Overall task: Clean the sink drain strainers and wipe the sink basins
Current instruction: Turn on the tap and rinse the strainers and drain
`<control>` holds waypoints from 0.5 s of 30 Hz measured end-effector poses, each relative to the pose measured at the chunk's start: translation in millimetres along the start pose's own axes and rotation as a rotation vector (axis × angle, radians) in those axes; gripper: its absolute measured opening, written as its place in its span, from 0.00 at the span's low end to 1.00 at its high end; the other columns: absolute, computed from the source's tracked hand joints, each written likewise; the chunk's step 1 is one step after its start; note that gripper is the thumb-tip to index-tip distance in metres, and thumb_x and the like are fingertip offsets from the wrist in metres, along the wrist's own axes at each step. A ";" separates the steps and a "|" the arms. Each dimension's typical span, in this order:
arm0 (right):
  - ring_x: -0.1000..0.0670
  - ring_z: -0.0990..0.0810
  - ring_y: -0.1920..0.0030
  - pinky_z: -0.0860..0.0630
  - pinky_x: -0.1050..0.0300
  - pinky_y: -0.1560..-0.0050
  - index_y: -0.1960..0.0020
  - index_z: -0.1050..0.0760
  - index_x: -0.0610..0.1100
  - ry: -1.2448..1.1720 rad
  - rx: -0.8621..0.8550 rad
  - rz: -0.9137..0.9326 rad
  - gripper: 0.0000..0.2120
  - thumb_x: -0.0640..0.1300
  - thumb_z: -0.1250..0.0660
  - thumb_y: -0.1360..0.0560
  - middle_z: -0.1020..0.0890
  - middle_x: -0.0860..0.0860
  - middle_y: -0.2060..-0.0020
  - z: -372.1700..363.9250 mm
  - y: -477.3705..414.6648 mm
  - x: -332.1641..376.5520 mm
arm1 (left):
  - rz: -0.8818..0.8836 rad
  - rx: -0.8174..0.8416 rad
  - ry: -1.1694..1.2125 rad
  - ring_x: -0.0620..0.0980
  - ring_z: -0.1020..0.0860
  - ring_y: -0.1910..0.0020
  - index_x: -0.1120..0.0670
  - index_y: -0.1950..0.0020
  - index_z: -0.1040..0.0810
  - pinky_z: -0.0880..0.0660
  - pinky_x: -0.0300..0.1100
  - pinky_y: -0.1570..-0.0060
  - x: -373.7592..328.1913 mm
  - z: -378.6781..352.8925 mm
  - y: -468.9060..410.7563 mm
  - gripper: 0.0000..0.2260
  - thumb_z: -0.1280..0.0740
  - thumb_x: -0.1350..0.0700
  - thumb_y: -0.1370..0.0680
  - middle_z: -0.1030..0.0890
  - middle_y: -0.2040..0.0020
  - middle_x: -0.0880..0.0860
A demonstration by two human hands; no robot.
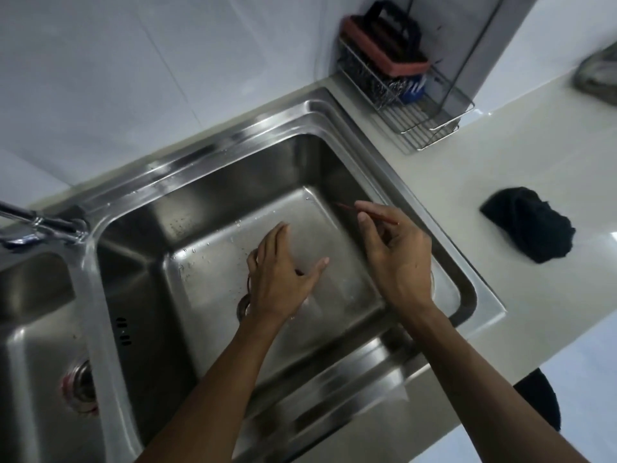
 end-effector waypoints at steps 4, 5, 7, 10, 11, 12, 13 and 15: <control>0.62 0.20 0.50 0.23 0.69 0.50 0.38 0.20 0.55 0.102 -0.055 0.106 0.12 0.49 0.34 0.19 0.18 0.62 0.46 36.5 -34.6 12.3 | -0.126 -0.117 0.023 0.50 0.36 0.21 0.52 0.19 0.37 0.41 0.51 0.22 -66.5 15.6 -18.2 0.41 0.41 0.27 0.24 0.33 0.20 0.52; 0.61 0.20 0.52 0.22 0.65 0.51 0.38 0.20 0.56 0.136 -0.080 0.134 0.12 0.49 0.34 0.19 0.19 0.64 0.46 47.4 -43.8 15.2 | -0.154 -0.124 0.031 0.50 0.36 0.21 0.52 0.19 0.36 0.41 0.52 0.22 -83.4 15.8 -24.2 0.41 0.41 0.27 0.24 0.32 0.20 0.52; 0.60 0.20 0.55 0.19 0.57 0.52 0.38 0.20 0.56 0.177 -0.129 0.170 0.12 0.49 0.33 0.20 0.18 0.63 0.47 67.7 -61.2 18.6 | -0.202 -0.126 0.033 0.50 0.36 0.21 0.52 0.19 0.37 0.42 0.53 0.23 -114.5 13.1 -37.2 0.39 0.41 0.28 0.23 0.33 0.20 0.52; 0.60 0.21 0.57 0.19 0.55 0.53 0.37 0.19 0.54 0.237 -0.162 0.231 0.12 0.49 0.33 0.19 0.16 0.58 0.47 89.1 -84.9 23.8 | -0.242 -0.139 0.035 0.50 0.37 0.20 0.50 0.18 0.39 0.44 0.53 0.23 -151.0 6.1 -57.8 0.39 0.41 0.27 0.22 0.35 0.19 0.51; 0.60 0.21 0.58 0.19 0.55 0.53 0.38 0.19 0.54 0.263 -0.164 0.251 0.11 0.48 0.33 0.19 0.16 0.57 0.47 94.3 -92.4 25.0 | -0.250 -0.146 0.037 0.50 0.38 0.20 0.50 0.18 0.39 0.44 0.52 0.24 -160.5 3.9 -63.2 0.39 0.42 0.27 0.22 0.35 0.19 0.51; 0.59 0.20 0.57 0.18 0.54 0.53 0.38 0.19 0.53 0.290 -0.164 0.263 0.11 0.48 0.33 0.19 0.16 0.56 0.47 99.1 -100.3 25.6 | -0.260 -0.149 0.033 0.50 0.38 0.20 0.51 0.18 0.39 0.44 0.52 0.24 -169.2 1.1 -68.2 0.40 0.42 0.27 0.22 0.36 0.19 0.51; 0.57 0.20 0.56 0.18 0.52 0.52 0.37 0.19 0.52 0.318 -0.158 0.273 0.12 0.48 0.34 0.19 0.16 0.55 0.47 102.7 -107.8 25.4 | -0.268 -0.151 0.021 0.51 0.38 0.20 0.51 0.18 0.39 0.43 0.53 0.24 -176.8 -2.1 -72.5 0.40 0.42 0.27 0.22 0.36 0.19 0.52; 0.54 0.19 0.55 0.19 0.51 0.52 0.37 0.19 0.52 0.365 -0.154 0.295 0.12 0.48 0.35 0.18 0.16 0.54 0.46 107.1 -120.5 24.1 | -0.284 -0.158 -0.019 0.51 0.37 0.20 0.51 0.18 0.39 0.42 0.55 0.24 -186.8 -7.0 -80.0 0.40 0.42 0.27 0.22 0.36 0.19 0.52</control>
Point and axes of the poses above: each hand's wrist, its own y-axis away from the middle knuckle, its own z-axis out of the back of the hand, x = y × z, the point moved 7 cm from there along -y, towards the middle knuckle
